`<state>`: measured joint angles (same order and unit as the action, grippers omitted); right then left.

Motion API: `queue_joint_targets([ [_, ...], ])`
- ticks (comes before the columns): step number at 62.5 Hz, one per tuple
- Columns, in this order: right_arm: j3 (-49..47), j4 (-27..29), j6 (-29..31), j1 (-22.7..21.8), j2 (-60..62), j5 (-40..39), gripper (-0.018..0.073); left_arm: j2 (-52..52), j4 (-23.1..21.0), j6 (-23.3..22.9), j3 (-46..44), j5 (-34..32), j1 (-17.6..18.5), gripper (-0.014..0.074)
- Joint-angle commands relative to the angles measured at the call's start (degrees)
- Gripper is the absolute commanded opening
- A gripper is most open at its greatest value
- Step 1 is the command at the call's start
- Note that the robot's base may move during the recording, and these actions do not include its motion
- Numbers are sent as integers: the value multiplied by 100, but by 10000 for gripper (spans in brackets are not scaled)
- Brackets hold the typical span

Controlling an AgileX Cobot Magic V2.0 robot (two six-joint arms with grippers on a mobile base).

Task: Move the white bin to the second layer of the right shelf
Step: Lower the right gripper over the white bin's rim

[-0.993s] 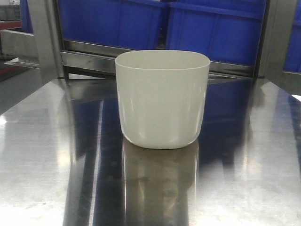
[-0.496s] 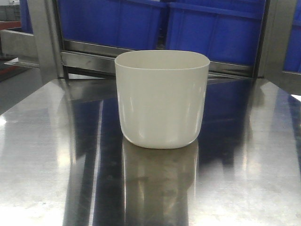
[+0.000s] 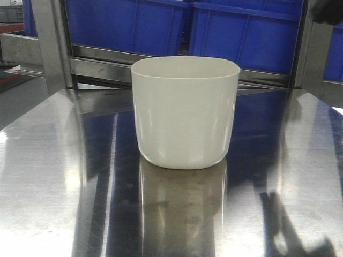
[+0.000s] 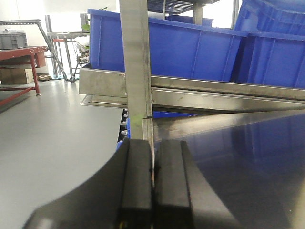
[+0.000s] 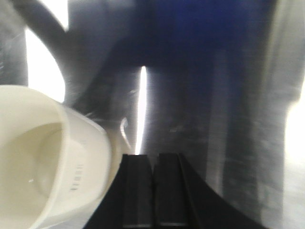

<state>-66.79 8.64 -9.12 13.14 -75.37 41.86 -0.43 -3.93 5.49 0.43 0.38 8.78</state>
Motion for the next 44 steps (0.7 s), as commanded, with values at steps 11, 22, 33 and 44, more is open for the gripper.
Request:
queue_joint_targets([
  [11, -410, 69, -3, 718, -104, -269, 57, -76, -29, -43, 190, -499, 19, 85],
  [22, -410, 69, 307, 1058, -176, -135, 262, -76, -29, -43, 190, -499, 19, 85],
  [33, -410, 69, 307, 1262, -183, -357, 534, -76, -29, -43, 190, -499, 19, 85],
  [44, -470, 90, 301, 1274, -336, -505, 517, -76, -29, -43, 190, -499, 19, 85],
])
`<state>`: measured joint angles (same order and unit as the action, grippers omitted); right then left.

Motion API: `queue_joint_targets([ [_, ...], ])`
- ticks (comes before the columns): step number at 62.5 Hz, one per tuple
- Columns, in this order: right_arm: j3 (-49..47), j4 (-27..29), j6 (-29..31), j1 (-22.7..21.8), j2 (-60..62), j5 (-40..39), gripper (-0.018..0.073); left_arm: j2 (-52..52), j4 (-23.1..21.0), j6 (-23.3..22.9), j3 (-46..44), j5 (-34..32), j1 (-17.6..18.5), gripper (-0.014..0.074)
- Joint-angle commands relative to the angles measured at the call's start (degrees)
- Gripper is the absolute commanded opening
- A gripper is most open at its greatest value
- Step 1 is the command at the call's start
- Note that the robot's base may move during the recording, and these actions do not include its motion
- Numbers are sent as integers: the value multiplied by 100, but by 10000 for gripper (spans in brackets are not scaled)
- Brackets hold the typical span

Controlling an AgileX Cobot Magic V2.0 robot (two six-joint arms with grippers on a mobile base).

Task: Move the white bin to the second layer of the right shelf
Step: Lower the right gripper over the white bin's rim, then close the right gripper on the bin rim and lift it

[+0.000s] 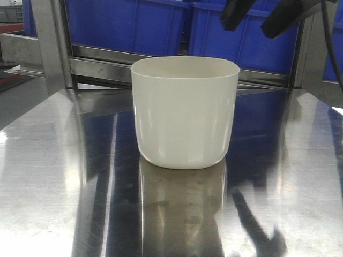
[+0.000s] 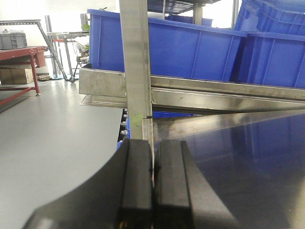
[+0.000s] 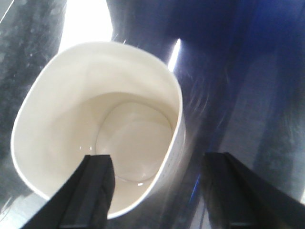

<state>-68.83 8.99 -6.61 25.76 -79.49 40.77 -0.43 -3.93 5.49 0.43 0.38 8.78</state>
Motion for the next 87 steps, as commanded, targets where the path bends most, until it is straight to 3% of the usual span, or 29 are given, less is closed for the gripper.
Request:
queue_joint_targets([
  [1, -281, 63, 50, 11, 65, -377, 517, -76, -29, -43, 190, -499, 19, 85],
  [45, -1217, 55, 50, -88, -1337, 190, 517, -76, -29, -43, 190, -499, 19, 85],
  [79, -1244, 55, 50, -200, -2176, 241, 517, -76, -29, -43, 190, -499, 19, 85],
  [87, -1244, 55, 50, -200, -2217, 220, 436, -76, -29, -43, 190, -499, 19, 85],
])
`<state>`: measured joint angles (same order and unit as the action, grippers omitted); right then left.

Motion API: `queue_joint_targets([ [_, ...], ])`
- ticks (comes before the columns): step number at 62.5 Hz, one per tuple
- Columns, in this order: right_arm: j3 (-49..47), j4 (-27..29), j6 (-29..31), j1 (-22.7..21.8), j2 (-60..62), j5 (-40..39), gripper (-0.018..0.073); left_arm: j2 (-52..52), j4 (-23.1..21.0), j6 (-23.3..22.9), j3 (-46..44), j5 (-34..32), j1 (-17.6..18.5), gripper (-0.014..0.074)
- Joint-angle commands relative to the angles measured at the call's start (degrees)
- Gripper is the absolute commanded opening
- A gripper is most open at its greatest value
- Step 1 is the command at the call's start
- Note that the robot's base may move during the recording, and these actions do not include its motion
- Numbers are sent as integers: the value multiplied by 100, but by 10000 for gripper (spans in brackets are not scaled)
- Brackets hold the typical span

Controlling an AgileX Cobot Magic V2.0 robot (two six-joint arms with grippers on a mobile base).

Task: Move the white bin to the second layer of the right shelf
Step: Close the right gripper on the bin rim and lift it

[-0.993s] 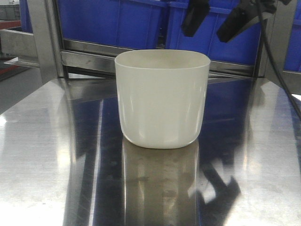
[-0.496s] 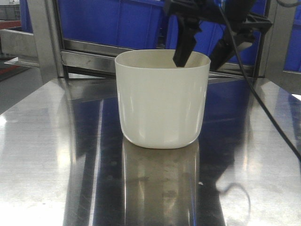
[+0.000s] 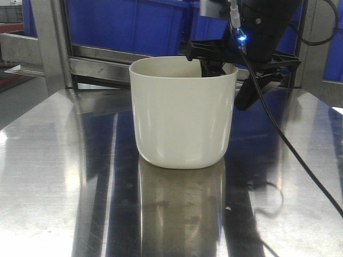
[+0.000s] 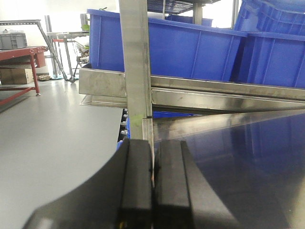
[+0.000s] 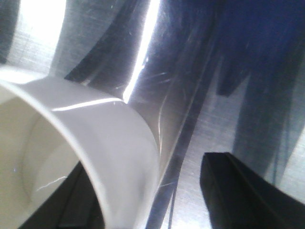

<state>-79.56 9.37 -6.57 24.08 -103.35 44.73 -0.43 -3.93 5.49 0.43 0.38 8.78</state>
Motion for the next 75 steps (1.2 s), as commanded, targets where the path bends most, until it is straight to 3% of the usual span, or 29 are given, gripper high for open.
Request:
queue_joint_targets([
  [1, -170, 17, 46, -31, 169, -190, 414, -76, -29, -43, 190, -499, 19, 85],
  [6, -210, 17, 46, -31, 177, -222, 253, -76, -29, -43, 190, -499, 19, 85],
  [11, -295, 9, 46, -31, 259, -292, 34, -76, -29, -43, 190, -499, 19, 85],
  [15, -393, -8, 46, -31, 367, -344, 72, -76, -29, -43, 190, -499, 19, 85],
  [44, -279, -376, 46, -31, 2172, -1368, 57, -76, -29, -43, 190, -499, 19, 85],
  [75, 2518, -400, 46, -915, 5272, -2379, 57, -76, -29, -43, 190, -499, 19, 85],
])
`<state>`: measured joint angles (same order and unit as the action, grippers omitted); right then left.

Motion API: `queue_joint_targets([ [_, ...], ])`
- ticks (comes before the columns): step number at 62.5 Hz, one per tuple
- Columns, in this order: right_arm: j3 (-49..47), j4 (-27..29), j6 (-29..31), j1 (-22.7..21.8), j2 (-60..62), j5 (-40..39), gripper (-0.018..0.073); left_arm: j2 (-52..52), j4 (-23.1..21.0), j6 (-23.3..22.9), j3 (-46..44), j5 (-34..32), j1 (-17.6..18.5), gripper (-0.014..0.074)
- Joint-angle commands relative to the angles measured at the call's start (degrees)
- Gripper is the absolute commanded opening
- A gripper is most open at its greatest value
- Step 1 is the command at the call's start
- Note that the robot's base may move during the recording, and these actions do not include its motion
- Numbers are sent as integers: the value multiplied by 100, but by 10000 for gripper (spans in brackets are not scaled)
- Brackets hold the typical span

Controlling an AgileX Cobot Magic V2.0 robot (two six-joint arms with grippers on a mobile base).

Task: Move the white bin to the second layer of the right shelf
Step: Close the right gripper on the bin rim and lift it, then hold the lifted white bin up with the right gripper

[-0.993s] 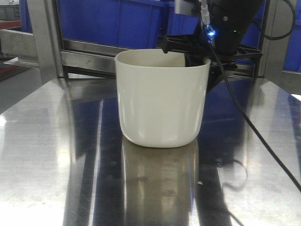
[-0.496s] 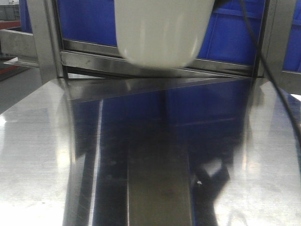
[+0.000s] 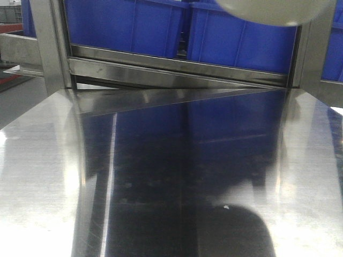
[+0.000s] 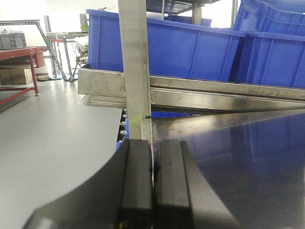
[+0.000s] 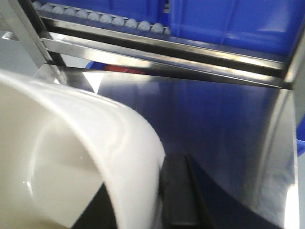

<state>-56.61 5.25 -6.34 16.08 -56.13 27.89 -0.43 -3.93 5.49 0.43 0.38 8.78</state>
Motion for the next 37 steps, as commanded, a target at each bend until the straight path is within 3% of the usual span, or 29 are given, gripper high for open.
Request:
queue_joint_targets([
  [1, 304, 11, 23, -132, 637, -713, 57, -76, -29, -43, 190, -499, 19, 85],
  [18, 1480, 11, 23, -215, 1777, -1123, 57, -76, -29, -43, 190, -499, 19, 85],
  [37, 1587, 16, 23, -215, 1878, -1112, 57, -76, -29, -43, 190, -499, 19, 85],
])
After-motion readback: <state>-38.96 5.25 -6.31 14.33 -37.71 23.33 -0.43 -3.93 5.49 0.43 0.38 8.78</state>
